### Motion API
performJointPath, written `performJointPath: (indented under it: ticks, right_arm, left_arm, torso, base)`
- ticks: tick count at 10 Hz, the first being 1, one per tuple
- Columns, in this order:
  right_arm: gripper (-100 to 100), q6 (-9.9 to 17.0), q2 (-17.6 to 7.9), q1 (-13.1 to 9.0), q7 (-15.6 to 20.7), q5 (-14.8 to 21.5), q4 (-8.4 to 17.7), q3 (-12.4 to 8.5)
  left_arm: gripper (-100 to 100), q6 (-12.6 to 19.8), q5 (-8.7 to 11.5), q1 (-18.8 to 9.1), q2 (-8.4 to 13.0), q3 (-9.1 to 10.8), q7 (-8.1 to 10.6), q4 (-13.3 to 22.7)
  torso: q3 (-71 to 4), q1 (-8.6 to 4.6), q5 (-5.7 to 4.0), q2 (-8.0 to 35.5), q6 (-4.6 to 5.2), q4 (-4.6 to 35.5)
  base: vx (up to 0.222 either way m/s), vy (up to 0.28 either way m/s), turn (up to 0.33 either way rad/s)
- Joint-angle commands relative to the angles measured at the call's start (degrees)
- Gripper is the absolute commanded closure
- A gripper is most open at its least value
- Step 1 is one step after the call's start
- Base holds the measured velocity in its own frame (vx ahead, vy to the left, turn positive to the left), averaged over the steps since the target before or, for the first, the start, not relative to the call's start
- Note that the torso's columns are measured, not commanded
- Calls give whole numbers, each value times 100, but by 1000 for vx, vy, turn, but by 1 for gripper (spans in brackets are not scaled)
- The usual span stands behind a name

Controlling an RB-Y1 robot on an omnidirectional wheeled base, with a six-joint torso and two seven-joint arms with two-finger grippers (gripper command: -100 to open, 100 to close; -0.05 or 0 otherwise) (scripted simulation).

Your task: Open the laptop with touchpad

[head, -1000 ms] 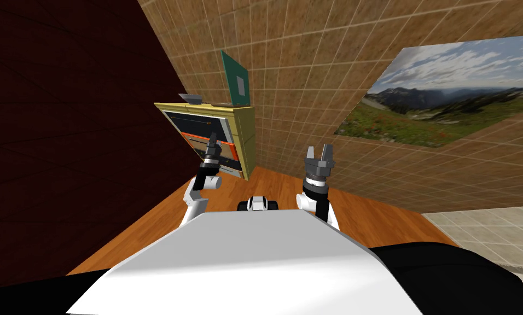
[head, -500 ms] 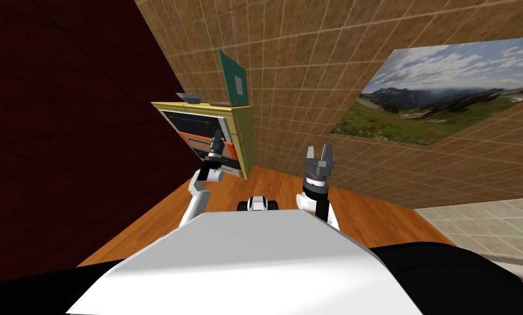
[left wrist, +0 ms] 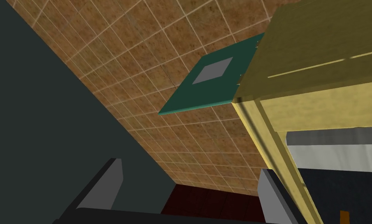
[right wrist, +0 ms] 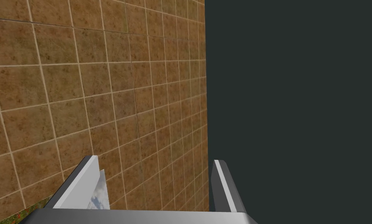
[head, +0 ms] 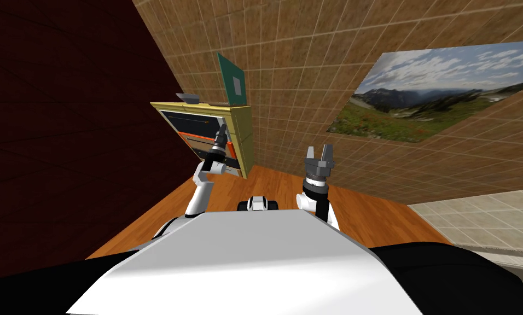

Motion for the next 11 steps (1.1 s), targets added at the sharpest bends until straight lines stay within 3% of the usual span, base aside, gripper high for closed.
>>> performJointPath:
  ticks: [1, 3, 4, 6, 7, 9, 10, 11]
  right_arm:
    - [0, 0, 0, 0, 0, 0, 0, 0]
    - [0, 0, 0, 0, 0, 0, 0, 0]
    - [0, 0, 0, 0, 0, 0, 0, 0]
    - [0, 0, 0, 0, 0, 0, 0, 0]
    - [0, 0, 0, 0, 0, 0, 0, 0]
    - [0, 0, 0, 0, 0, 0, 0, 0]
    - [0, 0, 0, 0, 0, 0, 0, 0]
    - [0, 0, 0, 0, 0, 0, 0, 0]
  left_arm:
    - [-100, 268, -17, -367, 54, -13, -65, 314]
    - [-100, 268, -17, -638, 54, -13, -65, 331]
    - [-100, 517, -31, -830, 97, -22, -121, 589]
    - [-100, 517, -31, -1109, 97, -22, -121, 622]
    - [-100, 769, -44, -1311, 141, -29, -176, 874]
    - [-100, 769, -44, -1583, 141, -29, -176, 916]
    - [-100, 1022, -57, -1779, 188, -34, -231, 1177]
    - [-100, 1022, -57, -1953, 188, -34, -231, 1216]
  torso:
    - [-1, 2, 1, -2, -1, -1]
    - [4, -5, -1, 6, 1, 2]
    - [0, -3, 0, -1, -1, 0]
    - [3, -2, -1, 5, 0, 2]
    - [0, 0, 0, -1, 0, 0]
    - [2, -4, -1, 3, 0, 1]
    - [0, -1, 0, 0, -1, 0]
    - [1, -3, 0, 2, 2, 0]
  base:
    - [-46, -14, -41]
    - [-36, -13, -13]
    - [-40, -22, -38]
    - [-35, -13, -13]
    - [-33, -14, -40]
    - [-28, -13, -12]
    - [-29, -12, -41]
    - [-33, -12, -26]
